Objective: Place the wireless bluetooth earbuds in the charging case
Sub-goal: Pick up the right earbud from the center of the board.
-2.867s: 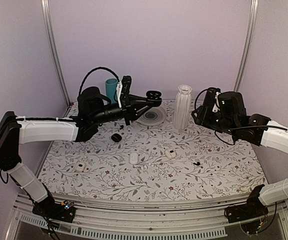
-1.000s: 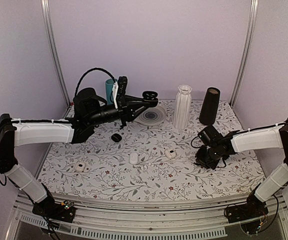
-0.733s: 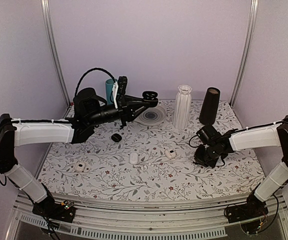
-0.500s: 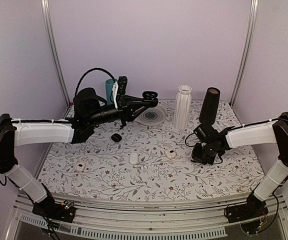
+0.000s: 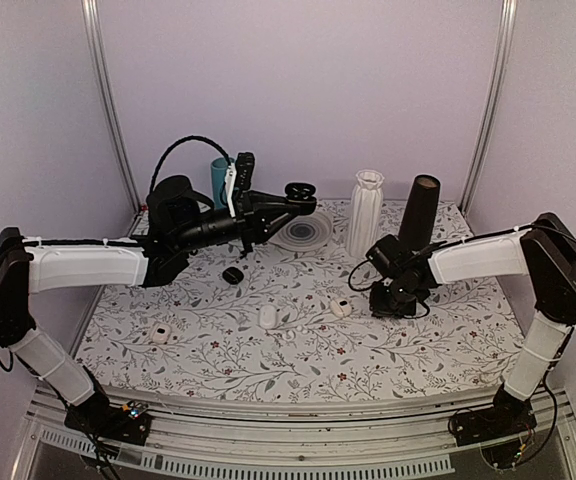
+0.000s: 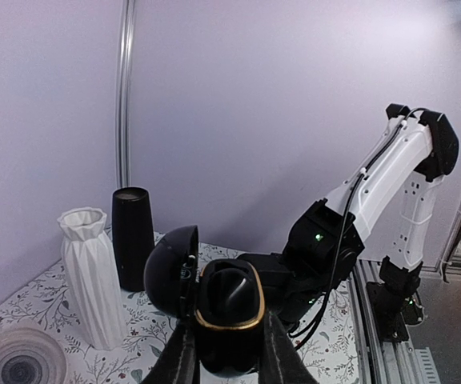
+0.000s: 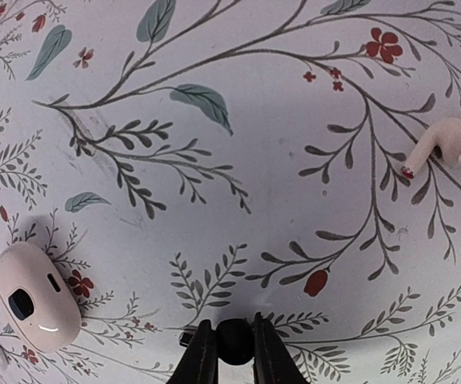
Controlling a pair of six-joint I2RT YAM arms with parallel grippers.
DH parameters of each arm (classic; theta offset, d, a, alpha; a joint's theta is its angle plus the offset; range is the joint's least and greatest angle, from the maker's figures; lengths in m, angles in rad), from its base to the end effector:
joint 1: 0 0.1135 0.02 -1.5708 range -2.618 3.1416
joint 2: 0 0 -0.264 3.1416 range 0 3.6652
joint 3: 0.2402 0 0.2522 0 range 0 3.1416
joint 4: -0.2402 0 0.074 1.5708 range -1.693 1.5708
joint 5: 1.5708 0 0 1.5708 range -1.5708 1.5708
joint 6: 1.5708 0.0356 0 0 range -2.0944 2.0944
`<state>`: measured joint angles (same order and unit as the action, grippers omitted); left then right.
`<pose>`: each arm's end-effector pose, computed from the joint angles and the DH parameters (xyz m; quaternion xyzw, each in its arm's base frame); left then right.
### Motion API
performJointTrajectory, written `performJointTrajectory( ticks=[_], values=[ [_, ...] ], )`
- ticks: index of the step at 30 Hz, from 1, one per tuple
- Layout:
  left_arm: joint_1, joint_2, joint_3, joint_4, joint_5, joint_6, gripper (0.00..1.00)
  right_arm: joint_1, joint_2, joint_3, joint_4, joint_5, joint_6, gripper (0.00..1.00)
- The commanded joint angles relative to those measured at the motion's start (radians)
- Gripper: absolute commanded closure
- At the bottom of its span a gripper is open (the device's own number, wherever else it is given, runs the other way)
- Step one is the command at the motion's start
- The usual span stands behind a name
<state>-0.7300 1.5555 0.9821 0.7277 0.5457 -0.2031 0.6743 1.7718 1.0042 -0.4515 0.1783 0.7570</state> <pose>0.2541 -0.2522 0.3110 0.3607 0.5515 -0.4856 0.5744 0.2603 0.2000 0.1429 0.0561 0.9792 0.0482 0.1890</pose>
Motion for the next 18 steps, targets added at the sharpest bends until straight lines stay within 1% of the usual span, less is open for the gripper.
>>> performJointTrajectory(
  ticks=[1,9,10,18],
  values=[
    [0.012,0.003,0.02,0.013,0.005,-0.005,1.0,0.005,0.041,0.014,-0.057,0.018,-0.033,0.84],
    [0.012,0.0,0.017,0.01,0.003,-0.005,1.0,0.005,0.054,0.029,-0.071,0.023,-0.022,0.82],
    [0.013,-0.001,0.017,0.01,0.003,-0.004,1.0,0.005,0.056,0.031,-0.071,0.023,-0.02,0.78],
    [0.013,-0.005,0.011,0.01,0.002,-0.006,1.0,0.006,0.069,0.045,-0.08,0.026,0.016,0.74]
  ],
)
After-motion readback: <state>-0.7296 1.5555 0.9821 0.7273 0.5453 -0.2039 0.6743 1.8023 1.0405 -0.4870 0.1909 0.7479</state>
